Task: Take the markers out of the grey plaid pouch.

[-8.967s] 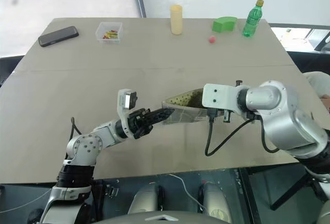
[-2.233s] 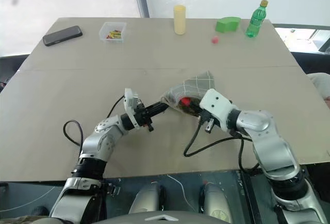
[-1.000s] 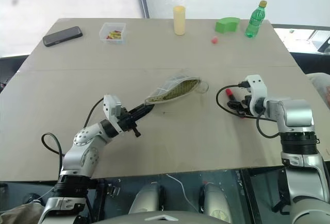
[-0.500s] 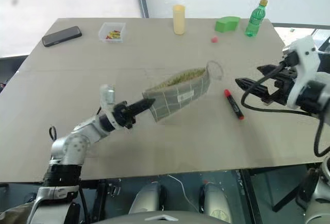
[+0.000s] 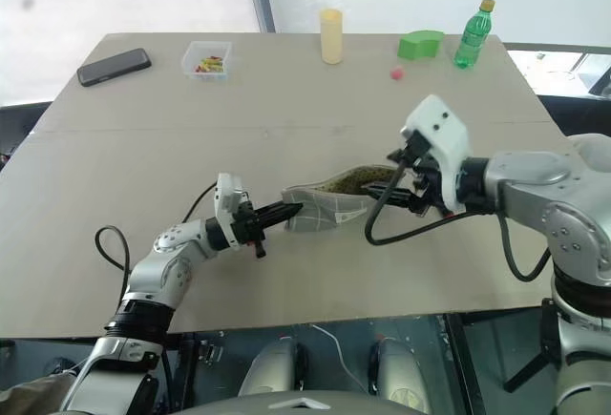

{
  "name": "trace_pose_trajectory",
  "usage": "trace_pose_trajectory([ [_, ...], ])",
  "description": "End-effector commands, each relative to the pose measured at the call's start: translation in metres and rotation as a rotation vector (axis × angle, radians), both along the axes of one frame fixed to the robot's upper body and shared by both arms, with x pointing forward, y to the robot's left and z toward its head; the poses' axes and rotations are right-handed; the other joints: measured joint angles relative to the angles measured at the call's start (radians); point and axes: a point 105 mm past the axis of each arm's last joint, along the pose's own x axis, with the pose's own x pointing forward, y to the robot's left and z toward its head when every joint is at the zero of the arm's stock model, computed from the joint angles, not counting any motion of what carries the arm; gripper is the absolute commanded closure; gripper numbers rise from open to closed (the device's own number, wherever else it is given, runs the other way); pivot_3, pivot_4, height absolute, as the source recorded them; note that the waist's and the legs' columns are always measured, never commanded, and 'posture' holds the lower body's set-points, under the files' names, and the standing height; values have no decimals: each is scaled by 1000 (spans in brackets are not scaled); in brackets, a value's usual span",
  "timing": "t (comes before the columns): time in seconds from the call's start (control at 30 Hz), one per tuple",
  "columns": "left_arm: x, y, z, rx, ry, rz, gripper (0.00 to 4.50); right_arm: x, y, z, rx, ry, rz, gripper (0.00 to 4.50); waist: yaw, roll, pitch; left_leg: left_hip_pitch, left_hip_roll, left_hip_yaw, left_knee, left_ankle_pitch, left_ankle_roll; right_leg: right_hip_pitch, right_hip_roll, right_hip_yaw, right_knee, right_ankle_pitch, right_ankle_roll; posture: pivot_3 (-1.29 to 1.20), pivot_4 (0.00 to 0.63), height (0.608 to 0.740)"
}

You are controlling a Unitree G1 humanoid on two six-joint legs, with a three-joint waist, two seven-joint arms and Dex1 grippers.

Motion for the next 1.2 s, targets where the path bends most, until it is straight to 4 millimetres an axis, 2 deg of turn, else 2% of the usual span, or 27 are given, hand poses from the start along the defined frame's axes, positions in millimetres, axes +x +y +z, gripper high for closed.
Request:
trace_pose_trajectory([
  [0.03,-2,2,7,-4,-48,27,4500,-3,9,-3,31,10,45,2682,0,0,0,0,0,0,0,0,0,0,0,0,0,0,0,0,150,740],
  [0.13,-6,0,7,-4,-60,20,4500,7,11,-14,46,51,-5,3937,-1,0,0,0,0,0,0,0,0,0,0,0,0,0,0,0,150,740],
  [0.4,-14,-7,7,19,-106,-21,4500,30,9,-26,83,110,-122,3937,0,0,0,0,0,0,1,0,0,0,0,0,0,0,0,0,150,740],
  [0.5,-18,-11,7,24,-119,-47,4500,35,12,-40,-13,68,-140,3937,-1,0,0,0,0,0,1,0,0,0,0,0,0,0,0,0,150,740],
  [0.6,-20,-15,8,17,-120,-65,4500,35,24,-54,-138,-73,-72,3937,0,0,0,0,0,0,1,0,0,0,0,0,0,0,0,0,150,740],
  [0.73,-21,-18,12,-4,-108,-83,4500,31,47,-73,-269,-301,115,3937,-2,0,0,0,0,0,1,0,0,0,0,0,0,0,0,0,150,740],
  [0.83,-20,-20,15,-21,-95,-85,4500,37,53,-79,-328,-402,175,3937,-2,0,0,0,0,0,1,0,0,-1,0,0,0,0,0,0,150,740],
  [0.87,-19,-20,15,-28,-90,-84,4500,40,53,-79,-352,-440,196,3447,-1,0,0,0,0,0,1,0,0,0,0,0,0,0,0,0,150,740],
  [1.0,-18,-19,18,-44,-76,-88,4500,47,59,-81,-433,-555,290,1980,-2,0,0,0,0,0,2,0,0,0,0,0,0,0,0,0,150,740],
  [1.07,-18,-21,20,-50,-77,-92,4500,50,63,-87,-495,-602,363,1047,-2,0,0,0,0,0,1,0,0,0,0,0,0,0,0,0,150,740],
  [1.2,-18,-24,25,-63,-85,-101,4500,59,66,-101,-572,-642,435,1047,-1,0,0,1,0,0,1,0,0,0,0,0,0,0,0,0,150,740],
])
